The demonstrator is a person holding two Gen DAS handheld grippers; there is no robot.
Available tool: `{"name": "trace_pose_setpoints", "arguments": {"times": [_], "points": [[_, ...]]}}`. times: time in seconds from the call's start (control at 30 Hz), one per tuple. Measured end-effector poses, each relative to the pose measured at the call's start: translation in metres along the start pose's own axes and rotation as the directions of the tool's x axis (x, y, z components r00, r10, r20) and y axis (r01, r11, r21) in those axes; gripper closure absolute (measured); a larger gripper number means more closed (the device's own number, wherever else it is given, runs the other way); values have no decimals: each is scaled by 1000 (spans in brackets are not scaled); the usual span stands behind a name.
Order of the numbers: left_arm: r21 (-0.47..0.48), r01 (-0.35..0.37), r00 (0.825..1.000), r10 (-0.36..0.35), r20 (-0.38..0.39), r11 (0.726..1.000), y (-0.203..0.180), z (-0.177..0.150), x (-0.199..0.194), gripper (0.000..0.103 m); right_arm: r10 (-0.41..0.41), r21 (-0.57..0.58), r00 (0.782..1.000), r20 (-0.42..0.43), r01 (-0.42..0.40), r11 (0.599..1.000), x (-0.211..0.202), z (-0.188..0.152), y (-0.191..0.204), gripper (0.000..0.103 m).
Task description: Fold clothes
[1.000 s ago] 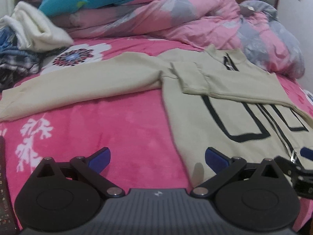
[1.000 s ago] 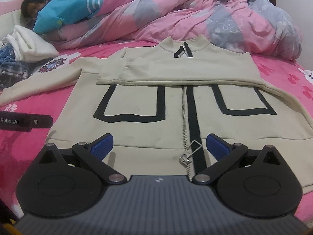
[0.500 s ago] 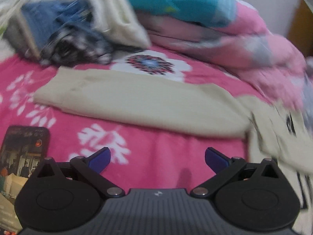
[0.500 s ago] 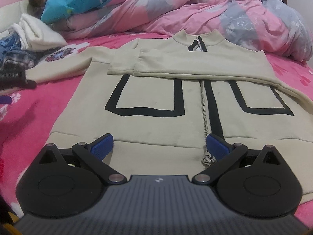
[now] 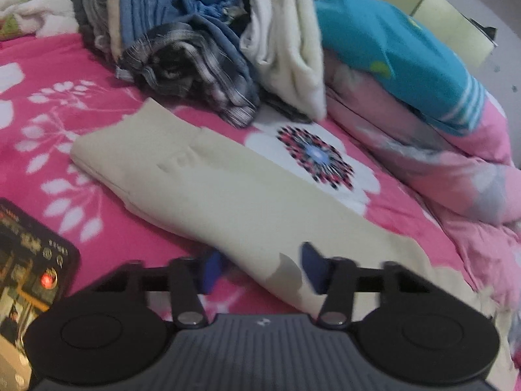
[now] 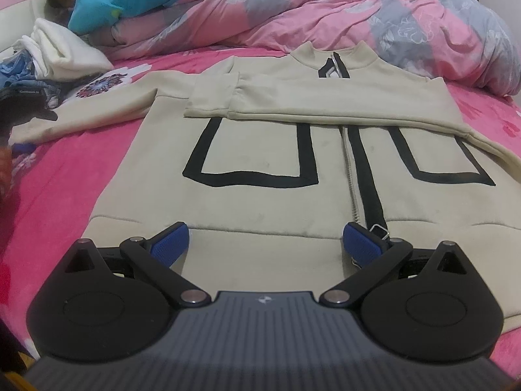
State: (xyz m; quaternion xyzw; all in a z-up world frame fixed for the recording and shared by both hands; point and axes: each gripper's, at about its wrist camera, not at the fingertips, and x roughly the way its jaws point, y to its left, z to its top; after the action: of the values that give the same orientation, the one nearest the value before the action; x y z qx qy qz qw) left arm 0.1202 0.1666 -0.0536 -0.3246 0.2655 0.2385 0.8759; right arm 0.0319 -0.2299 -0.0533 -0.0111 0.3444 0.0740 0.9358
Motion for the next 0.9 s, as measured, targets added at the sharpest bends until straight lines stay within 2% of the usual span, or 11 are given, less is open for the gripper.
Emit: {"name": "trace_pose_setpoints", "arguments": {"times": [0.07, 0.17, 0.3, 0.4, 0.53, 0.6, 0.7, 0.73, 0.8, 0.83, 0.9], "points": [[27, -11, 1000, 10, 26, 1000, -5, 2, 0, 84, 1, 4, 1000, 2, -1, 1000, 0, 0, -1, 1], [103, -14, 995, 4, 97, 995, -19, 2, -9, 90, 4, 8, 1000, 6, -4, 1000, 1, 0, -2, 1], [235, 26, 980, -72, 188, 972, -49, -9, -33, 94, 14, 16, 1000, 13, -14, 1000, 2, 0, -4, 1], [348, 82, 966, -161, 203, 934, -78, -26, -53, 94, 21, 24, 1000, 20, -21, 999, 1, 0, -6, 1], [514, 193, 942, -305, 141, 836, -116, -64, -82, 94, 26, 48, 999, 43, -28, 998, -4, 1, -12, 1], [574, 260, 929, -364, 72, 777, -132, -87, -93, 94, 21, 62, 998, 64, -25, 998, -9, 2, -17, 1], [633, 337, 915, -401, -46, 697, -150, -122, -100, 92, -2, 92, 996, 92, -6, 996, -18, 2, -28, 1], [649, 360, 911, -402, -90, 670, -155, -133, -100, 88, -10, 109, 995, 99, 0, 994, -21, 1, -34, 1], [683, 389, 911, -371, -183, 619, -163, -159, -96, 62, -25, 151, 994, 109, 8, 989, -28, -2, -47, 1], [702, 391, 914, -342, -218, 596, -166, -171, -93, 59, -29, 182, 993, 112, 8, 983, -31, -5, -55, 1], [739, 368, 927, -289, -240, 564, -167, -187, -89, 48, -33, 244, 993, 114, 5, 970, -36, -11, -68, 1]]}}
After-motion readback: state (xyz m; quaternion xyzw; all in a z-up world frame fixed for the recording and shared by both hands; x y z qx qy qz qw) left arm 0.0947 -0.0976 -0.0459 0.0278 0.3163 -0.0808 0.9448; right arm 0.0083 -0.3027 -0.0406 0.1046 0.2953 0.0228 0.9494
